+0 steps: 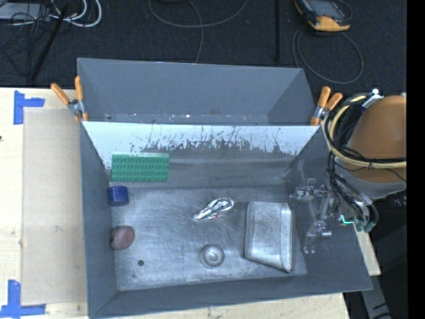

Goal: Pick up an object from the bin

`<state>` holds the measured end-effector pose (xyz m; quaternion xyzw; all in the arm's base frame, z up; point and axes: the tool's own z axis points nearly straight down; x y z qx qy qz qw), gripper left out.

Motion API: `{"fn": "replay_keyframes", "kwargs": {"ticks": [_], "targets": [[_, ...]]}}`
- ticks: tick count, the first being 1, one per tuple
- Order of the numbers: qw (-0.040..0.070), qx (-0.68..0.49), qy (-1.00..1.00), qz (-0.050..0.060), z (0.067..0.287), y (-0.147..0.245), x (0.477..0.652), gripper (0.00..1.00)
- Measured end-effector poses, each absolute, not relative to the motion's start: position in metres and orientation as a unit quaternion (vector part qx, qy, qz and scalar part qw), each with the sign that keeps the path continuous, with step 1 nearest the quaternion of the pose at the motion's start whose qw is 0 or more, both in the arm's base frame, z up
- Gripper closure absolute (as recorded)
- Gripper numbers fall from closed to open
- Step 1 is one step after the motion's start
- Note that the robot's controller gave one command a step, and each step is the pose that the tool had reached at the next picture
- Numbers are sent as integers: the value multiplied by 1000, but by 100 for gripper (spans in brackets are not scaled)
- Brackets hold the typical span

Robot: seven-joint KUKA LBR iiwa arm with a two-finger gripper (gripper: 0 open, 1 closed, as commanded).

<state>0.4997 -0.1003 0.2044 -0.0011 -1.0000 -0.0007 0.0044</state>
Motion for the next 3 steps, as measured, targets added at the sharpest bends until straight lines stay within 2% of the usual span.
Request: {"fn": "replay_keyframes", "kwargs": {"ticks": [1, 2, 3], "targets": [[2, 127, -992, -1, 125, -112, 508, 0], [1, 129, -992, -1, 126, -112, 509, 100], [1, 130, -992, -1, 126, -112, 509, 0]]}}
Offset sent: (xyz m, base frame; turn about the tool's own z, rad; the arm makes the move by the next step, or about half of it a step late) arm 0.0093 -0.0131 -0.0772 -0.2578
